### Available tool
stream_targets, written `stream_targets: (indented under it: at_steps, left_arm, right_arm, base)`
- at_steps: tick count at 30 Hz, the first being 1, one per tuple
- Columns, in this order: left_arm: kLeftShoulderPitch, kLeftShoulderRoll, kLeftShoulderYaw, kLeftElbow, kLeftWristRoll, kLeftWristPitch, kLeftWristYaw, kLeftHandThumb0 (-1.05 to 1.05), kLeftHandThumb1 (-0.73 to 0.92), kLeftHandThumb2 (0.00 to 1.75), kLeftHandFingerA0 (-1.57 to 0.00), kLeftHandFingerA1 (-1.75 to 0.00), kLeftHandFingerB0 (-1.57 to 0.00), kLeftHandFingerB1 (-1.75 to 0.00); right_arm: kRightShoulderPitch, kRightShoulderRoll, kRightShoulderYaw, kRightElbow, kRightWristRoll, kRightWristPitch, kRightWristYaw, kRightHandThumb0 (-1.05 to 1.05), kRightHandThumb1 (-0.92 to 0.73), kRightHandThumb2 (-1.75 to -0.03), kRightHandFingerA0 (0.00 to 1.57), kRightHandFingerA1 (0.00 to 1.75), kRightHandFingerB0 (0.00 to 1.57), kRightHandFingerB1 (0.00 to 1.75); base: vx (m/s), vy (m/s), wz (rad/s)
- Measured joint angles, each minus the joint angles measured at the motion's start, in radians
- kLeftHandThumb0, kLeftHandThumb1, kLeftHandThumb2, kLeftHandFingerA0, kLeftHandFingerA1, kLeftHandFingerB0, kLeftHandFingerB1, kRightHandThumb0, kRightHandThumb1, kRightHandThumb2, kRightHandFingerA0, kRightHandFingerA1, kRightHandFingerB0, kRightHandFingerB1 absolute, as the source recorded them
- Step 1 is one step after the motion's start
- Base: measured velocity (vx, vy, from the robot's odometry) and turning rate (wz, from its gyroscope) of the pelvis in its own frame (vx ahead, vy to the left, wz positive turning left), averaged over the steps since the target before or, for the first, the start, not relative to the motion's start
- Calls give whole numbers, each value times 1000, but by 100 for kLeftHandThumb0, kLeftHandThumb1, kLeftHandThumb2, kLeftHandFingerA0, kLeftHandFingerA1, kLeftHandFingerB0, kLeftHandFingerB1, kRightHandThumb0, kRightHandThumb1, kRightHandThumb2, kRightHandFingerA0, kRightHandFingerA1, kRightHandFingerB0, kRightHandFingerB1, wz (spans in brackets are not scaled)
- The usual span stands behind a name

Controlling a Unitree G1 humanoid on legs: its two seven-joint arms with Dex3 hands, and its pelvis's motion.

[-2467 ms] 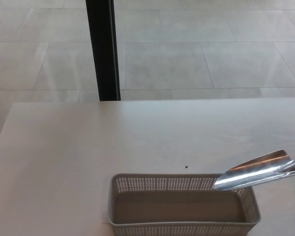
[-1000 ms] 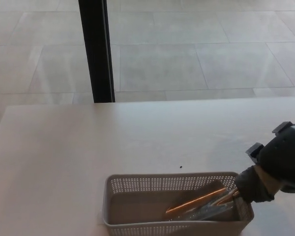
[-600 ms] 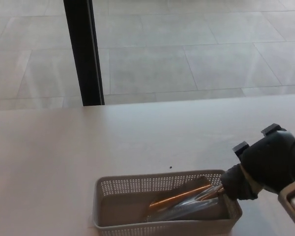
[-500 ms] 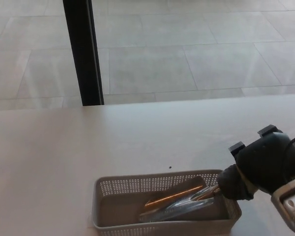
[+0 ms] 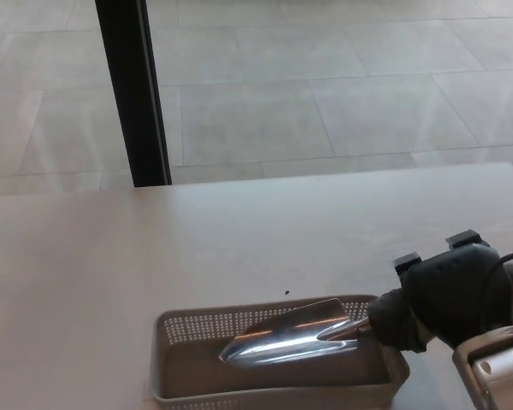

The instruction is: A garden tool is kept on the righthand side and a container is kept on the lefthand side on a desk infront of the robot. the robot uses its right hand to pick up the garden tool and makes a scooping motion inside the container

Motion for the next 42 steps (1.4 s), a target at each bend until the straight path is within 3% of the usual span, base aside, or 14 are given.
stream_targets:
  at_steps: [1,2,5,7,8,10,12,34,35,36,37,38,39,42]
  left_arm:
    - [-2,0,-1,1,0,0,0,-58,64,59,-66,-65,-61,-45]
    - [-2,0,-1,1,0,0,0,-57,64,59,-67,-64,-62,-46]
    - [-7,0,-3,2,0,0,0,-61,63,59,-69,-76,-61,-47]
    - [-8,0,-3,2,0,0,0,-61,63,59,-69,-76,-61,-47]
    - [-9,0,-3,2,0,0,0,-61,64,59,-68,-70,-61,-46]
    - [-8,-1,-3,2,1,0,0,-60,64,59,-67,-68,-61,-47]
    - [-9,-1,-3,2,0,0,0,-62,63,59,-66,-72,-60,-47]
    - [-5,-1,-3,3,1,0,0,-54,66,60,-69,-71,-62,-46]
    - [-4,-1,-3,4,1,0,0,-54,66,60,-68,-70,-61,-47]
    - [-3,-1,-3,4,1,0,0,-55,67,60,-67,-66,-61,-46]
    - [-2,-1,-3,4,1,0,0,-55,66,60,-67,-67,-62,-47]
    - [-1,-1,-3,4,1,0,0,-55,66,60,-70,-78,-63,-49]
    - [-1,-1,-3,5,1,0,0,-54,67,60,-68,-69,-60,-46]
    - [1,-1,-4,5,1,0,0,-54,67,60,-64,-59,-56,-45]
  right_arm:
    - [3,0,-9,-1,7,2,1,-36,-60,-81,108,174,86,80]
    - [5,0,-12,-2,9,3,2,-32,-53,-107,94,175,74,146]
    - [18,1,-47,-7,44,5,10,-31,-45,-116,94,175,77,163]
    - [24,9,-70,-8,66,5,16,-31,-45,-116,94,175,77,163]
    - [26,11,-78,-9,75,5,19,-32,-49,-106,93,175,78,127]
    - [31,22,-103,-9,99,5,27,-31,-51,-119,93,175,75,167]
    - [34,35,-129,-9,125,4,41,-29,-49,-125,93,175,76,170]
    - [-58,143,-417,-16,423,-9,185,-15,-51,-118,91,173,80,156]
    - [-69,143,-432,-16,439,-10,192,-21,-51,-114,117,138,98,126]
    - [-82,143,-450,-16,458,-12,200,-9,-50,-113,90,175,70,153]
    - [-92,142,-462,-16,471,-13,206,-22,-52,-113,116,138,95,124]
    - [-107,141,-483,-15,489,-15,214,-14,-59,-106,101,173,75,149]
    - [-119,136,-497,-14,504,-17,220,-16,-54,-105,84,175,75,154]
    - [-158,106,-534,3,542,-30,237,-18,-57,-90,82,175,71,155]
  base:
    - [0,0,0]
    - [0,0,0]
    - [0,0,0]
    - [0,0,0]
    - [0,0,0]
    - [0,0,0]
    - [0,0,0]
    - [0,0,1]
    - [0,0,0]
    - [0,0,0]
    - [0,0,0]
    - [0,0,0]
    - [0,0,0]
    - [0,0,0]
